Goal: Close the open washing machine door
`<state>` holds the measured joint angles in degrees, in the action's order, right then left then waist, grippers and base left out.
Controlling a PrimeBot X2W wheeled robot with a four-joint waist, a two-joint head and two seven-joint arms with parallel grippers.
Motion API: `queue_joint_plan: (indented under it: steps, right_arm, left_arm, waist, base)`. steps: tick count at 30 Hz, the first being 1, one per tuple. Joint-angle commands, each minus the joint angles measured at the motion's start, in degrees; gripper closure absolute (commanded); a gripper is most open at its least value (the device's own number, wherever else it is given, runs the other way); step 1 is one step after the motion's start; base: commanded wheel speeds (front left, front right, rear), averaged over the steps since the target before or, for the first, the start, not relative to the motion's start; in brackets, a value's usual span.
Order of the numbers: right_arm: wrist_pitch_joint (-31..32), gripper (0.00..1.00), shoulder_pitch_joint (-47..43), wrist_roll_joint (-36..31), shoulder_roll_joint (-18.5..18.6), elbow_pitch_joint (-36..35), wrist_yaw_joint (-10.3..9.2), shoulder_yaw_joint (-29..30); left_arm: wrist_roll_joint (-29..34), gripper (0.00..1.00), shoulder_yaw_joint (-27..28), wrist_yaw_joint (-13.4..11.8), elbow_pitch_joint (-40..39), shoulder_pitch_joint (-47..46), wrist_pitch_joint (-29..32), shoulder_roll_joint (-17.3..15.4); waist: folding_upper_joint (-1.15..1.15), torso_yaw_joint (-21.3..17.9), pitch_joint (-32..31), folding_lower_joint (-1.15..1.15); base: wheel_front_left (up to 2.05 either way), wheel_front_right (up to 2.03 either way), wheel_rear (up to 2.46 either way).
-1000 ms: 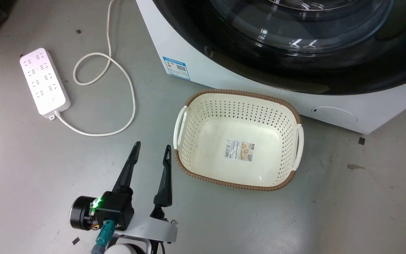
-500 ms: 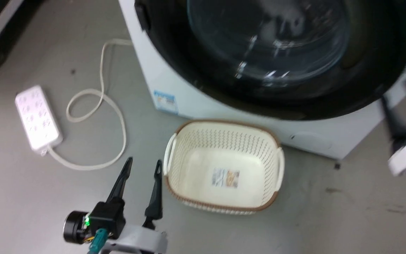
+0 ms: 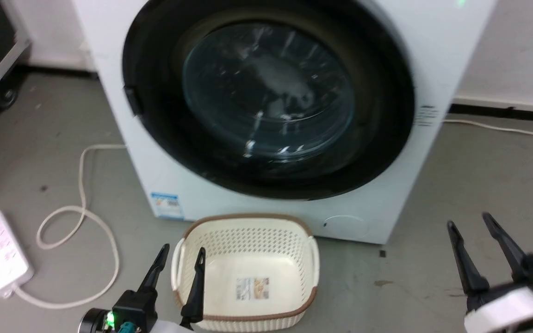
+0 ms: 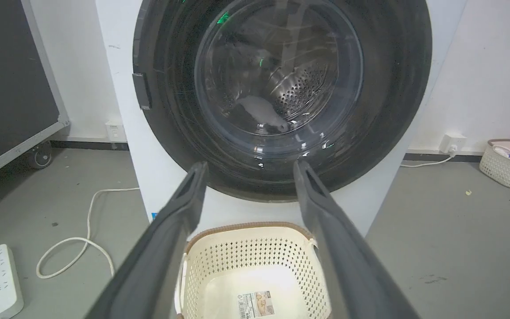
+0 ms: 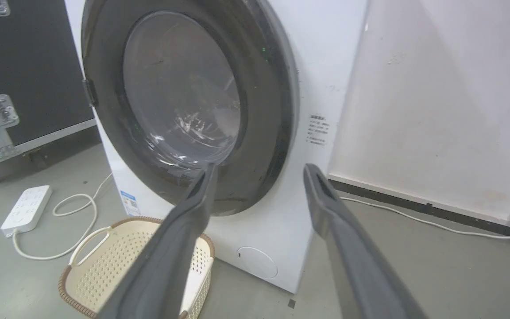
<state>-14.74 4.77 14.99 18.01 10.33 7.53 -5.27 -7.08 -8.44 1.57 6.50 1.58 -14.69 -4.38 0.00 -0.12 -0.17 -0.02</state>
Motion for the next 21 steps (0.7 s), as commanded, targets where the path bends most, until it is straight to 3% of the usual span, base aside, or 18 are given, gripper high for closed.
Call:
queue_joint_plan:
  steps: [1, 9, 17, 18, 21]
  right_arm:
    - [-0.2, 0.00, -2.5, -2.2, -2.0, -2.3, -0.04, 2.0]
    - [-0.3, 0.00, -10.2, -8.8, -10.3, -8.7, -0.04, 6.1]
    - [-0.3, 0.00, -11.3, -9.9, -11.3, -8.8, -0.04, 6.2]
    - [0.0, 1.00, -10.5, -9.5, -11.0, -8.6, 0.00, 6.2]
    - [0.0, 1.00, -10.4, -9.5, -11.0, -8.6, 0.00, 6.1]
  left_arm:
    - [0.0, 0.00, 0.4, 0.2, 0.1, 1.0, -0.3, -0.2]
    - [1.1, 0.00, 1.0, 0.0, -0.4, 2.7, -0.3, -0.2]
    - [1.6, 0.00, 1.6, -1.4, -1.1, 3.7, -0.3, 0.4]
    - [1.4, 1.00, 1.6, -1.1, -0.9, 3.1, 0.0, 0.2]
    - [1.4, 1.00, 1.6, -1.1, -0.9, 3.1, 0.1, 0.1]
  waist:
    - [0.00, -1.9, -1.7, 0.02]
    - [0.00, -2.9, -2.3, 0.02]
    - [0.00, -3.0, -2.5, 0.02]
    - [0.00, -3.0, -2.5, 0.02]
    - [0.00, -3.0, -2.5, 0.02]
  base:
    - [0.00, 0.00, 0.00]
    - [0.00, 0.00, 0.00]
    - [0.00, 0.00, 0.00]
    - [0.00, 0.00, 0.00]
    - [0.00, 0.00, 0.00]
